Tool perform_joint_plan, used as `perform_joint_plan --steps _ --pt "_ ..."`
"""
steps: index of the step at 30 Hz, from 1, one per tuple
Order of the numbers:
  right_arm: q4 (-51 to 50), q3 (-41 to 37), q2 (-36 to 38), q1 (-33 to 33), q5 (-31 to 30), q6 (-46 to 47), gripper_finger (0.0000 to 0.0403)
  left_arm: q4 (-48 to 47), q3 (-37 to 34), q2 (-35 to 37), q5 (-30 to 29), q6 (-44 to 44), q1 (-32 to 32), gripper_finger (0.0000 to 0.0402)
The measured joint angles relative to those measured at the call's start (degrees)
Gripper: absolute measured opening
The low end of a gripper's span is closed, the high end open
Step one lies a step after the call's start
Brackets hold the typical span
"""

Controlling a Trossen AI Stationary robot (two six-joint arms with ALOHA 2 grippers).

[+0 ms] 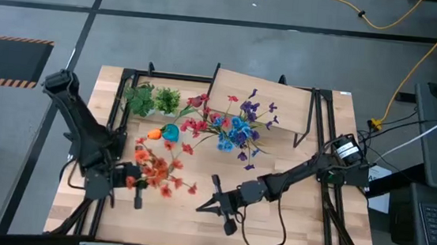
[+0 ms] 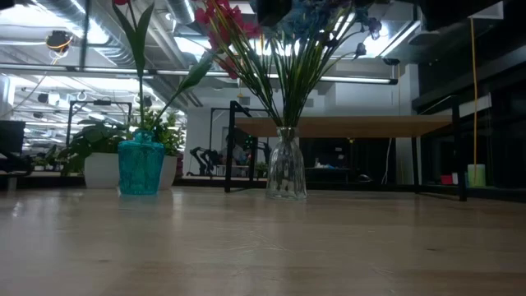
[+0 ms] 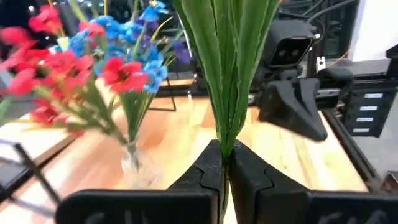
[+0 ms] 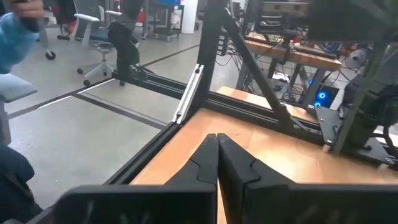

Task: Pick and place flowers into a vace then onto a shelf
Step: Put the orange flowers into the blue vase

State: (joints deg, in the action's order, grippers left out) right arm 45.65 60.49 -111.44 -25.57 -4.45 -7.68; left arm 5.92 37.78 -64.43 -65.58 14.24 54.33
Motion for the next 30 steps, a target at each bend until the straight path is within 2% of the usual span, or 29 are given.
perform_joint_plan --steps 6,11,16,19,23,30 --pt "0.1 0.0 0.0 -1.1 -2.4 0.0 0.0002 -11.4 0.0 2.4 -14.8 6.8 7.7 0.0006" --pt "0.2 0.0 0.0 -1.4 -4.1 1.5 0.0002 -24.1 0.0 3.8 -23.5 19.3 11.4 0.0007" --pt "0.4 0.0 0.0 -1.4 -4.1 2.9 0.0002 -35.1 0.0 5.6 -24.3 30.4 10.7 0.0007" --pt "0.4 0.0 0.0 -1.4 -4.1 3.1 0.0002 -39.0 0.0 7.0 -24.3 32.8 9.1 0.0007" --pt "0.3 0.0 0.0 -1.4 -4.1 3.1 0.0001 -39.8 0.0 9.9 -24.5 31.3 7.6 0.0007" --pt "-1.0 0.0 0.0 -1.4 -4.1 3.1 0.0001 -39.8 0.0 16.2 -24.6 22.9 7.5 0.0007"
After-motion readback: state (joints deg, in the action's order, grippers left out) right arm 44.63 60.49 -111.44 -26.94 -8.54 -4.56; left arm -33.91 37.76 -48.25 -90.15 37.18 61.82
